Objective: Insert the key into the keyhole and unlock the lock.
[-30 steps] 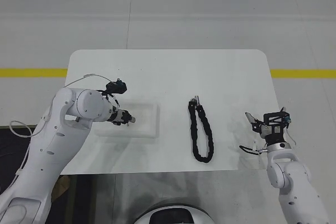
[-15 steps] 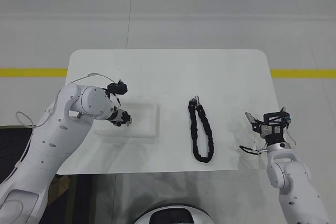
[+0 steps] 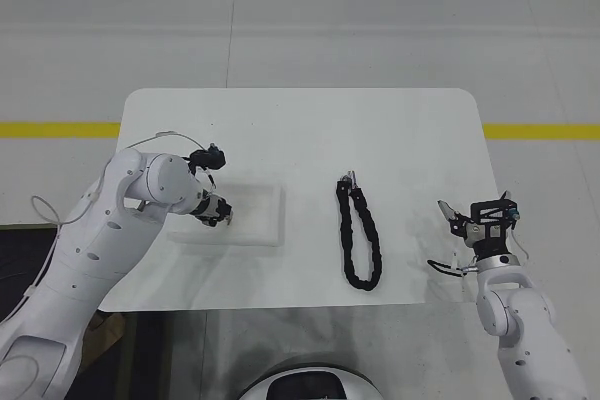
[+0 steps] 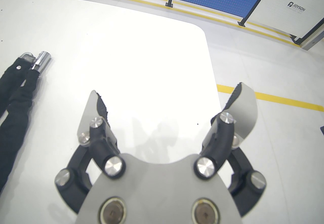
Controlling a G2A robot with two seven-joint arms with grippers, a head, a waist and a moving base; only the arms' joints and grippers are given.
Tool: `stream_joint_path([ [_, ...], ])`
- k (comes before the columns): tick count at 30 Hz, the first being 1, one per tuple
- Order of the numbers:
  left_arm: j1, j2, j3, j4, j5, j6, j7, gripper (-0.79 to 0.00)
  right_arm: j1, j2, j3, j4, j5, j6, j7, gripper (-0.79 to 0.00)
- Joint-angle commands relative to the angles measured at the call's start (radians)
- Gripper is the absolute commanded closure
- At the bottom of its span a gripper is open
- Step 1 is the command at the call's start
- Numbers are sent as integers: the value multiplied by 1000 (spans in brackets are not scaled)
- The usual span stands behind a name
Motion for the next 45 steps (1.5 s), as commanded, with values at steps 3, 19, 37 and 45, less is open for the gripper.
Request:
stream_joint_path([
  [3, -6, 2, 2, 7, -27, 28, 28, -268, 0, 0, 0, 0, 0, 0, 0, -785],
  [19, -102, -6, 103, 107, -78, 41, 41, 0, 0, 0, 0, 0, 0, 0, 0, -785],
  [37, 4, 96, -2, -190, 103, 113, 113, 0, 0, 0, 0, 0, 0, 0, 0, -785],
  [45, 186, 122, -293, -380, -200, 290, 335, 0, 0, 0, 0, 0, 0, 0, 0, -785],
])
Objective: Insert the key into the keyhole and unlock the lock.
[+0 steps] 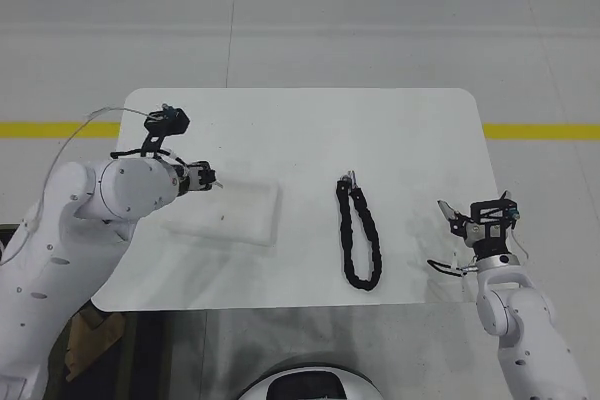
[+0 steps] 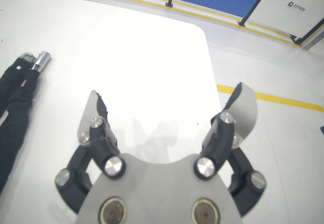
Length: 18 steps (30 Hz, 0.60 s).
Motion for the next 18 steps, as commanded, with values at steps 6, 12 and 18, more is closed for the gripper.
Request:
stream_joint_path([
  [6, 228, -17, -276, 189, -596, -381, 212, 0, 0, 0, 0, 0, 0, 0, 0, -785],
  [12, 274, -20, -313, 312, -741, -601, 149, 0, 0, 0, 0, 0, 0, 0, 0, -785],
  [18, 274, -20, -313, 312, -741, -601, 149, 0, 0, 0, 0, 0, 0, 0, 0, -785],
])
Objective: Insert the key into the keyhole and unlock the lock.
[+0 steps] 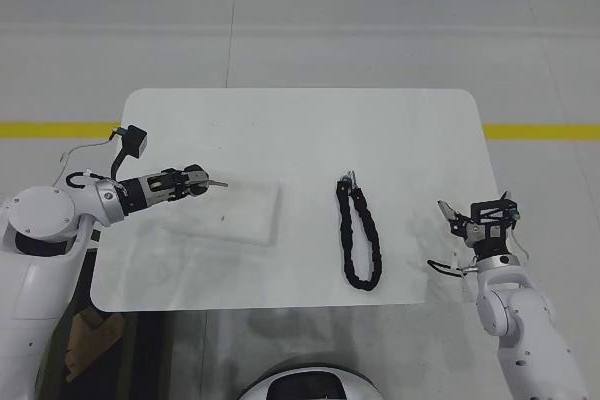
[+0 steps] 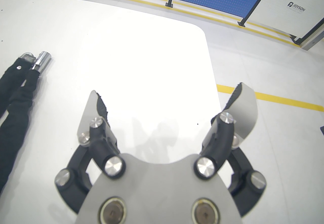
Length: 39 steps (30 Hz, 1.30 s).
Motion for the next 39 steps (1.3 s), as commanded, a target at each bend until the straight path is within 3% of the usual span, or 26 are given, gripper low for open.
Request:
stream_joint_path([
  [1, 0, 0, 0, 0, 0, -1, 0, 0, 0, 0, 0, 0, 0, 0, 0, -785],
  [3, 0, 0, 0, 0, 0, -1, 0, 0, 16, -3, -8, -35, 61, -26, 27, -785],
  [6, 0, 0, 0, 0, 0, -1, 0, 0, 68, -3, -43, -141, 168, -130, 192, -785],
  [8, 0, 0, 0, 0, 0, -1, 0, 0, 147, -3, -81, -180, 272, -165, 423, -785],
  [12, 0, 0, 0, 0, 0, -1, 0, 0, 382, -9, -210, -156, 388, -137, 893, -785],
  [19, 0, 0, 0, 0, 0, -1, 0, 0, 720, -42, -472, 65, 336, -64, 1404, -785],
  [23, 0, 0, 0, 0, 0, -1, 0, 0, 818, -70, -532, 185, 365, 18, 1446, -785],
  [24, 0, 0, 0, 0, 0, -1, 0, 0, 839, -76, -539, 206, 369, 31, 1442, -736],
  [32, 0, 0, 0, 0, 0, -1, 0, 0, 911, -114, -576, 369, 401, 108, 1406, -699],
  [34, 0, 0, 0, 0, 0, -1, 0, 0, 922, -122, -584, 403, 396, 102, 1392, -477],
  [36, 0, 0, 0, 0, 0, -1, 0, 0, 931, -129, -585, 427, 404, 96, 1373, -437],
  [37, 0, 0, 0, 0, 0, -1, 0, 0, 934, -132, -589, 435, 393, 84, 1357, -329],
  [38, 0, 0, 0, 0, 0, -1, 0, 0, 934, -135, -594, 441, 383, 73, 1343, -86],
  [39, 0, 0, 0, 0, 0, -1, 0, 0, 933, -137, -596, 452, 381, 71, 1341, -58],
])
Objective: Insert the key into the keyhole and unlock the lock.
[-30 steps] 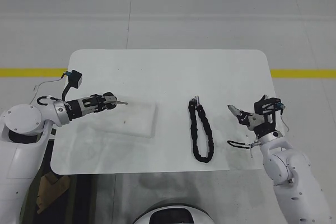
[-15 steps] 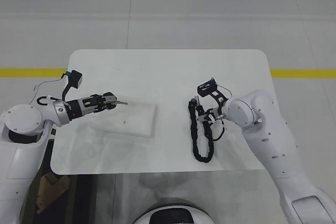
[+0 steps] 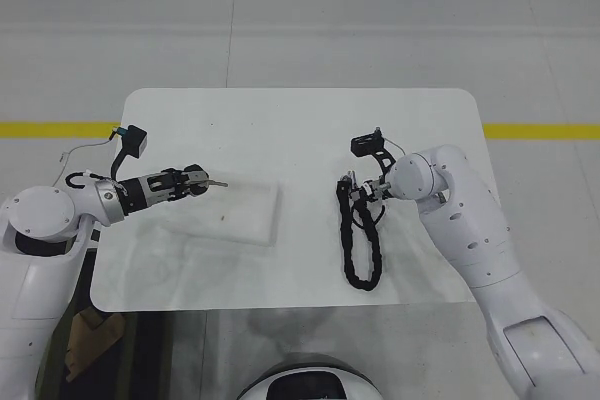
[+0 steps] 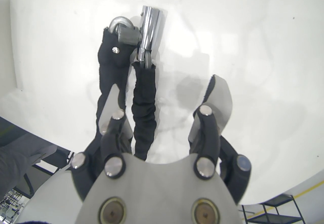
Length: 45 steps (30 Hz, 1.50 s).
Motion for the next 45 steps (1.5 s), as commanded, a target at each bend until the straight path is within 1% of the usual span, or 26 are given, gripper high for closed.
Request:
stream_joint_path([
  [1, 0, 0, 0, 0, 0, 0, 0, 0, 1, -5, -3, 15, -10, -5, -7, -95],
  [2, 0, 0, 0, 0, 0, 0, 0, 0, 2, -8, -3, 18, -12, -6, -10, -111],
  [4, 0, 0, 0, 0, 0, 0, 0, 0, 1, -13, -3, 21, -7, -21, -11, -114],
  [6, 0, 0, 0, 0, 0, 0, 0, 0, 0, -17, -3, 21, -16, -28, -10, -145],
  [7, 0, 0, 0, 0, 0, 0, 0, 0, -2, -20, -5, 20, -18, -35, -7, -145],
  [9, 0, 0, 0, 0, 0, 0, 0, 0, -4, -24, -3, 19, -21, -40, 0, -188],
  [10, 0, 0, 0, 0, 0, 0, 0, 0, -6, -26, -1, 17, -24, -38, 0, -188],
  [13, 0, 0, 0, 0, 0, 0, 0, 0, -12, -32, 6, 13, -14, -52, 9, -237],
  [16, 0, 0, 0, 0, 0, 0, 0, 0, -17, -36, 16, 7, -13, -57, 18, -262],
  [19, 0, 0, 0, 0, 0, 0, 0, 0, -23, -41, 21, 2, -15, -66, 29, -320],
  [21, 0, 0, 0, 0, 0, 0, 0, 0, -26, -44, 20, 6, -39, -63, 23, -302],
  [25, 0, 0, 0, 0, 0, 0, 0, 0, -30, -52, 25, 13, -37, -65, 20, -302],
  [26, 0, 0, 0, 0, 0, 0, 0, 0, -30, -54, 26, 16, -38, -67, 19, -289],
  [27, 0, 0, 0, 0, 0, 0, 0, 0, -30, -56, 29, 20, -38, -68, 17, -262],
  [28, 0, 0, 0, 0, 0, 0, 0, 0, -30, -58, 31, 24, -37, -70, 14, -259],
  [30, 0, 0, 0, 0, 0, 0, 0, 0, -30, -62, 35, 34, -38, -71, 8, -172],
  [32, 0, 0, 0, 0, 0, 0, 0, 0, -31, -66, 37, 42, -34, -73, 5, -225],
  [33, 0, 0, 0, 0, 0, 0, 0, 0, -31, -68, 39, 47, -32, -76, 2, -222],
  [34, 0, 0, 0, 0, 0, 0, 0, 0, -30, -71, 41, 54, -30, -75, -2, -188],
  [35, 0, 0, 0, 0, 0, 0, 0, 0, -29, -73, 44, 58, -28, -72, -10, 0],
  [40, 0, 0, 0, 0, 0, 0, 0, 0, -30, -77, 83, 48, 1, -87, -33, 0],
  [43, 0, 0, 0, 0, 0, 0, 0, 0, -52, -67, 149, -21, 49, -122, 6, 0],
  [45, 0, 0, 0, 0, 0, 0, 0, 0, -82, -57, 207, -86, 87, -128, 22, 0],
])
